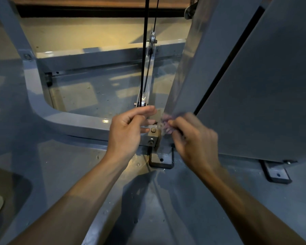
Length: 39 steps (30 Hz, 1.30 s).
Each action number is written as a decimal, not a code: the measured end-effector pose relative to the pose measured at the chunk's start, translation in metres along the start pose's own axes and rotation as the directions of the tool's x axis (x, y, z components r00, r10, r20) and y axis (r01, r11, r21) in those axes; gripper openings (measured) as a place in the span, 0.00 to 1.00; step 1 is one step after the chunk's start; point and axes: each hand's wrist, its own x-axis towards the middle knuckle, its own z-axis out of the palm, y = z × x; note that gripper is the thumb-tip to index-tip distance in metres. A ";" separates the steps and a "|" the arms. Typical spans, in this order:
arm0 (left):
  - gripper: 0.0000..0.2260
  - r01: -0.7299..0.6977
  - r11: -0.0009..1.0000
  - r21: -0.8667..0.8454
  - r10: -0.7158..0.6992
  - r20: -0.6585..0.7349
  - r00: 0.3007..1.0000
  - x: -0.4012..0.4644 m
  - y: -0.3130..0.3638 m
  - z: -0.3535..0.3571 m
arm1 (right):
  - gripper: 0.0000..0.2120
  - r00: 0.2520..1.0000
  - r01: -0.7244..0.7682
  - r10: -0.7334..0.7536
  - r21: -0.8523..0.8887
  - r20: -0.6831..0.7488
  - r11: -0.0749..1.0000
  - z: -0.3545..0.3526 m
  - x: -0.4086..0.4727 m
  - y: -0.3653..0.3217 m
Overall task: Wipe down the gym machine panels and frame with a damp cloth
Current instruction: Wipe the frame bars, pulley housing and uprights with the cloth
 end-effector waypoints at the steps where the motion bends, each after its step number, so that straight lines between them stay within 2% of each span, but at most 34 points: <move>1: 0.18 0.003 1.000 -0.001 -0.003 -0.002 1.000 0.000 -0.001 0.000 | 0.02 0.997 -0.041 0.041 -0.003 0.071 0.999 0.012 -0.011 0.005; 3: 0.18 0.004 1.000 0.000 -0.004 -0.004 1.000 0.000 -0.002 0.000 | 0.02 0.979 -0.106 0.106 -0.010 0.172 0.994 0.027 -0.025 0.012; 5: 0.18 0.004 1.000 -0.002 -0.004 -0.004 1.000 0.001 -0.003 0.000 | 0.02 0.977 -0.112 0.113 -0.017 0.180 0.994 0.028 -0.025 0.011; 7: 0.18 0.003 1.000 -0.004 -0.004 -0.006 1.000 0.002 -0.005 -0.001 | 0.02 0.990 -0.116 0.115 0.005 0.078 0.993 0.013 -0.012 0.005; 10: 0.19 0.007 1.000 0.005 -0.007 -0.009 1.000 0.005 -0.008 0.001 | 0.03 0.981 -0.112 0.126 0.096 -0.149 0.989 -0.014 0.008 -0.001; 12: 0.19 0.011 1.000 -0.003 -0.011 -0.010 1.000 0.006 -0.009 0.003 | 0.02 0.976 -0.106 0.124 0.105 -0.177 0.989 -0.018 0.010 0.000; 15: 0.18 0.015 1.000 -0.018 -0.016 -0.003 1.000 0.006 -0.012 0.007 | 0.01 0.988 -0.154 0.155 0.052 -0.020 0.987 0.004 -0.006 0.003; 18: 0.18 0.018 1.000 -0.016 -0.018 -0.004 1.000 0.006 -0.014 0.010 | 0.03 0.965 -0.194 0.188 0.017 0.183 0.981 0.034 -0.029 0.011; 20: 0.18 0.017 1.000 -0.015 -0.017 -0.002 1.000 0.005 -0.014 0.010 | 0.03 0.958 -0.199 0.190 0.018 0.215 0.980 0.038 -0.031 0.011; 22: 0.18 0.014 1.000 -0.017 -0.014 0.000 1.000 0.005 -0.015 0.010 | 0.03 0.976 -0.170 0.166 0.021 0.144 0.985 0.029 -0.023 0.005; 25: 0.18 0.014 1.000 -0.025 -0.014 -0.008 1.000 0.007 -0.015 0.008 | 0.02 0.986 -0.137 0.144 0.084 -0.086 0.987 0.003 -0.002 -0.005; 27: 0.17 0.020 0.999 -0.028 -0.020 -0.017 1.000 0.008 -0.015 0.008 | 0.02 0.981 -0.124 0.137 0.099 -0.140 0.987 -0.003 0.005 -0.006; 29: 0.17 0.023 0.999 -0.027 -0.024 -0.016 1.000 0.007 -0.015 0.009 | 0.02 0.987 -0.141 0.147 0.085 -0.062 0.986 0.006 -0.001 -0.003; 31: 0.18 0.019 1.000 -0.015 -0.019 -0.007 1.000 0.006 -0.014 0.010 | 0.02 0.972 -0.215 0.207 0.072 0.109 0.974 0.023 -0.017 0.005; 34: 0.18 0.020 1.000 -0.014 -0.020 -0.005 1.000 0.004 -0.013 0.009 | 0.03 0.890 -0.338 0.323 -0.010 0.323 0.941 0.043 -0.038 0.013; 36: 0.18 0.016 1.000 -0.014 -0.016 -0.003 1.000 0.003 -0.012 0.007 | 0.05 0.876 -0.357 0.348 -0.038 0.335 0.934 0.045 -0.040 0.013; 39: 0.18 0.018 1.000 -0.007 -0.018 -0.010 1.000 0.004 -0.011 0.003 | 0.07 0.897 -0.323 0.309 -0.010 0.317 0.946 0.044 -0.040 0.010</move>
